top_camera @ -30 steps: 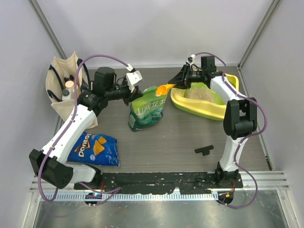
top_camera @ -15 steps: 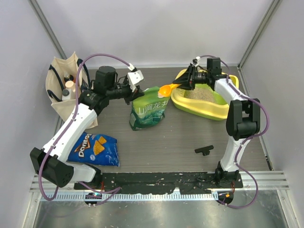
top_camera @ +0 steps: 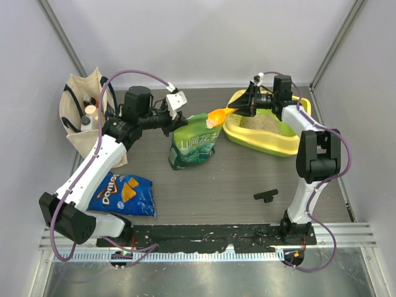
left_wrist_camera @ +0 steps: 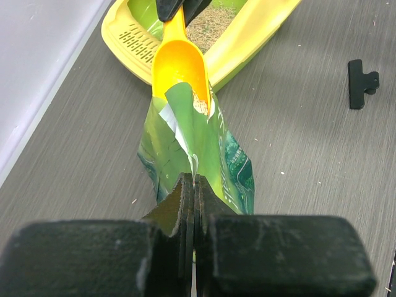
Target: Fill the litter box with clean litter
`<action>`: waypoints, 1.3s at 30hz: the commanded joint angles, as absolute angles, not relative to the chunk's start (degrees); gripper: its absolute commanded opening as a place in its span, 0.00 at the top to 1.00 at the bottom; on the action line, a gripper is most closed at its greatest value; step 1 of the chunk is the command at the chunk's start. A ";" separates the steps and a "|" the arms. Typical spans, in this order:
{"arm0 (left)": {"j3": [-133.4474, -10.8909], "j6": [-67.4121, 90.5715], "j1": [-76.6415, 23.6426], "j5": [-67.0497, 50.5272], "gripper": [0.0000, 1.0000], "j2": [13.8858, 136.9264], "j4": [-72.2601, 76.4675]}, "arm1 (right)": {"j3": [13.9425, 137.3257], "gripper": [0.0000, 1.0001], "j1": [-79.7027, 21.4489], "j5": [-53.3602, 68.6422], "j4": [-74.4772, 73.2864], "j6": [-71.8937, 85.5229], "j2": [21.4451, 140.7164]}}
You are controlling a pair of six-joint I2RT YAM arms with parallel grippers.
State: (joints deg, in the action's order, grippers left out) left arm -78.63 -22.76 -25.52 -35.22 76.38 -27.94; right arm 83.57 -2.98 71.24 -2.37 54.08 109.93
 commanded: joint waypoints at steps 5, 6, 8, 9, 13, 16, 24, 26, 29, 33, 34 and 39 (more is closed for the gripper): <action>-81.56 -22.76 -25.40 -36.47 1.00 74.00 -25.40 | 82.71 0.99 -0.70 77.16 6.94 59.06 108.19; -81.65 -22.68 -25.49 -36.47 1.00 74.09 -25.40 | 82.18 0.99 -0.70 77.34 7.73 59.32 108.28; -81.91 -22.68 -25.58 -36.56 1.00 74.27 -25.49 | 80.43 0.99 -0.70 77.26 11.59 62.22 108.37; -82.00 -22.68 -25.49 -36.48 1.00 74.27 -25.49 | 80.25 0.99 -0.62 77.17 11.86 62.57 108.37; -81.91 -22.59 -25.58 -36.39 1.00 74.35 -25.23 | 80.24 0.99 -0.70 76.55 11.87 62.23 108.81; -81.83 -22.59 -25.66 -36.39 1.00 74.18 -25.31 | 80.51 0.99 -0.70 76.47 11.78 62.49 109.60; -82.35 -23.55 -25.58 -35.95 1.00 73.39 -26.28 | 82.53 0.99 2.55 74.18 8.44 59.34 110.13; -82.27 -23.56 -25.66 -35.77 1.00 73.04 -25.84 | 83.41 0.99 2.64 73.92 7.82 59.33 110.21; -82.18 -22.86 -25.66 -35.86 1.00 73.12 -25.22 | 83.23 0.99 2.64 73.74 7.38 59.33 110.21; -82.35 -22.76 -25.58 -36.04 1.00 73.21 -25.05 | 82.00 0.99 2.64 74.09 7.47 59.33 110.13; -82.44 -22.76 -25.66 -35.95 1.00 73.21 -25.05 | 81.83 0.99 2.72 74.09 7.56 59.50 110.04; -81.83 -22.94 -25.66 -35.42 1.00 73.13 -25.14 | 82.53 0.99 3.08 74.35 8.44 60.73 109.86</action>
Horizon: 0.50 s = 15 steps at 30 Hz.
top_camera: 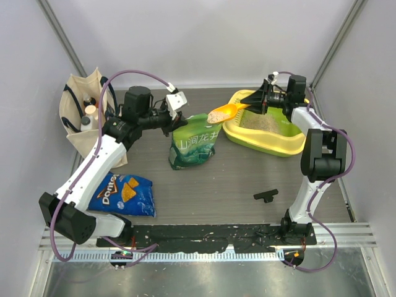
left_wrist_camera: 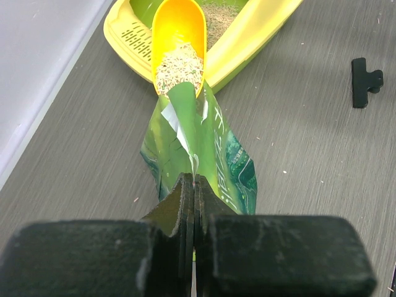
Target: Fill the litter box with clean litter
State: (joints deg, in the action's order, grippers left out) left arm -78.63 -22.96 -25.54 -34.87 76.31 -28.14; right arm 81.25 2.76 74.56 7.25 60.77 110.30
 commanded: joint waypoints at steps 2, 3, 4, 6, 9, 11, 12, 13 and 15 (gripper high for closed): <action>-81.39 -23.20 -25.66 -35.16 1.00 73.13 -25.22 | 83.49 0.99 3.43 74.44 8.35 61.17 109.78; -81.30 -23.20 -25.58 -35.16 1.00 73.13 -25.14 | 83.67 0.99 3.69 74.36 8.44 61.26 109.43; -81.12 -23.29 -25.58 -35.16 1.00 73.21 -24.96 | 83.76 0.99 3.95 74.27 8.18 61.26 109.34; -80.77 -23.29 -25.58 -35.24 1.00 73.39 -24.35 | 83.50 0.99 4.91 74.27 8.09 61.43 108.55; -81.38 -23.03 -25.58 -35.33 1.00 74.35 -24.26 | 82.88 0.99 6.93 74.62 8.35 61.79 107.76; -81.91 -22.85 -25.66 -35.33 1.00 74.97 -24.26 | 83.23 0.99 8.34 74.88 8.35 62.05 107.75; -82.00 -22.76 -25.58 -35.42 1.00 75.23 -24.26 | 83.84 0.99 9.13 74.88 8.44 61.96 108.01; -82.18 -22.68 -25.58 -35.59 1.00 75.41 -24.26 | 84.28 0.99 10.79 74.97 8.35 62.05 108.28; -82.44 -22.59 -25.58 -35.68 1.00 75.76 -24.26 | 85.77 0.99 12.47 75.23 8.44 62.23 108.89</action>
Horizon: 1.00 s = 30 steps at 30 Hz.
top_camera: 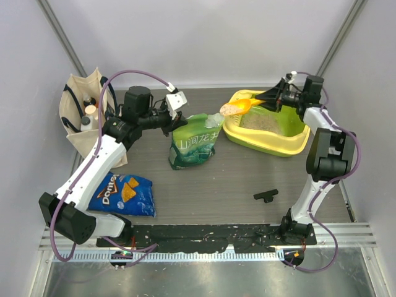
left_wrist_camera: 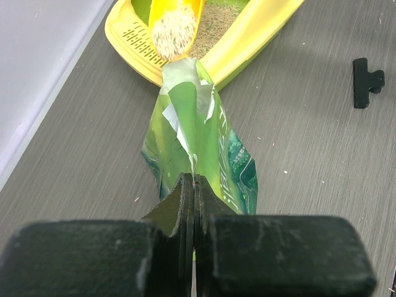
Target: Fill the litter box with clean litter
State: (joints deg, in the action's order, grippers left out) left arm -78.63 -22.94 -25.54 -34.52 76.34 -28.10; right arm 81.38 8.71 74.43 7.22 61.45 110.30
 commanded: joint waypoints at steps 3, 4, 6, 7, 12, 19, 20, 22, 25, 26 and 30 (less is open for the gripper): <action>-82.79 -22.33 -25.58 -36.03 1.00 76.20 -24.17 | 88.05 0.99 15.81 74.97 8.61 61.96 110.12; -82.88 -22.24 -25.66 -36.21 1.00 76.29 -24.17 | 88.68 0.99 17.39 74.97 8.70 61.44 110.39; -83.32 -22.06 -25.58 -36.39 1.00 76.64 -24.08 | 90.43 0.99 18.98 74.09 8.70 61.17 111.62; -83.41 -21.97 -25.66 -36.56 1.00 76.90 -24.17 | 91.05 0.99 19.94 74.00 8.79 60.56 112.06; -83.76 -21.53 -25.58 -36.65 1.00 77.08 -24.26 | 94.99 0.99 25.31 70.24 2.25 53.81 114.78; -83.50 -21.27 -25.66 -36.21 1.00 76.82 -24.43 | 102.65 0.99 27.69 57.94 -18.97 32.80 115.75; -83.50 -21.27 -25.75 -36.21 1.00 76.82 -24.52 | 103.18 0.99 27.69 56.53 -20.55 30.78 115.66; -83.58 -21.44 -25.75 -36.04 1.00 76.90 -24.61 | 104.67 0.99 27.69 52.84 -23.90 26.29 115.58; -83.50 -21.45 -25.66 -36.12 1.00 76.90 -24.61 | 105.64 0.99 27.60 48.18 -26.45 22.25 114.79; -83.41 -21.45 -25.66 -36.21 1.00 76.99 -24.44 | 105.73 0.99 27.34 47.29 -26.89 21.28 114.52; -82.88 -21.09 -25.66 -36.91 1.00 77.08 -23.73 | 106.61 0.99 25.93 43.42 -29.88 16.62 112.86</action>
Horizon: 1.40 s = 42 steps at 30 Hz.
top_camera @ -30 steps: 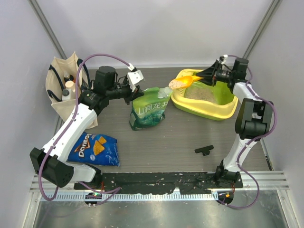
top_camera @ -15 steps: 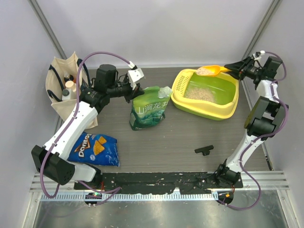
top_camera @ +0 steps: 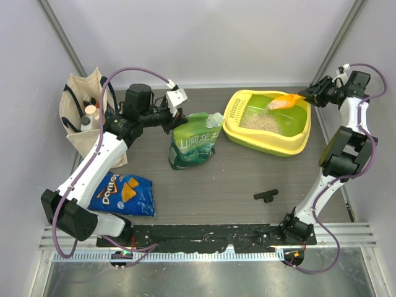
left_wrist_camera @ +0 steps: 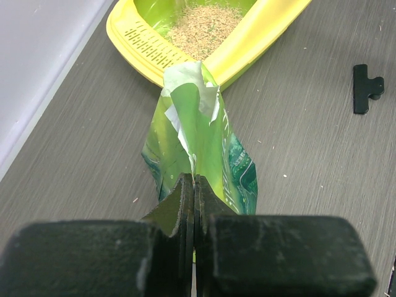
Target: Fill the litter box with clean litter
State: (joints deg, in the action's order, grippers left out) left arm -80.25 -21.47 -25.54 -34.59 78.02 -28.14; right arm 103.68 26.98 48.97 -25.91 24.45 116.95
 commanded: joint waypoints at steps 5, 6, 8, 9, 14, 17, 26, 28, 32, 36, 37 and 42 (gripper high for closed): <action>-81.30 -20.04 -25.75 -37.96 1.00 76.90 -21.01 | 106.79 0.99 22.86 35.80 -33.75 8.02 108.48; -81.12 -19.69 -25.66 -38.14 1.00 76.82 -20.57 | 105.48 0.99 22.50 34.38 -33.58 6.78 107.15; -80.42 -19.51 -25.75 -38.41 1.00 76.82 -19.34 | 103.98 0.99 21.97 31.83 -32.96 4.84 104.95; -80.07 -19.51 -25.75 -38.67 1.00 76.73 -18.90 | 102.32 0.99 21.80 29.38 -32.26 4.57 102.42; -77.00 -18.99 -25.75 -39.20 1.00 75.50 -14.25 | 99.23 0.99 20.22 23.13 -33.48 0.27 95.90; -74.98 -18.11 -25.66 -39.90 1.00 74.89 -11.35 | 96.60 0.99 18.46 18.11 -35.32 -4.30 91.68; -72.16 -17.58 -25.75 -41.13 1.00 74.18 -7.56 | 93.95 0.99 11.53 9.49 -38.32 -14.85 83.16; -71.55 -17.49 -25.75 -40.87 1.00 73.66 -6.95 | 94.48 0.99 9.77 10.19 -38.84 -15.82 81.39; -70.75 -16.26 -25.66 -40.34 1.00 72.60 -6.85 | 98.16 0.99 7.04 21.60 -41.91 -12.15 77.88; -70.49 -16.43 -25.66 -39.90 1.00 71.55 -8.61 | 97.30 0.99 -1.20 34.26 -46.40 -9.15 76.21; -70.49 -16.96 -25.66 -39.82 1.00 71.11 -9.40 | 96.16 0.99 -2.97 36.28 -47.19 -8.62 75.85; -69.70 -17.93 -25.75 -38.67 1.00 70.05 -10.46 | 84.30 0.99 -5.54 49.02 -53.78 -10.10 75.15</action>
State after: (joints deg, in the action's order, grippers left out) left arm -69.58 -16.99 -25.50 -38.06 73.63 -13.21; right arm 91.59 -5.08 35.79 -46.35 -9.89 75.02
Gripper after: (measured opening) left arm 0.012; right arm 0.344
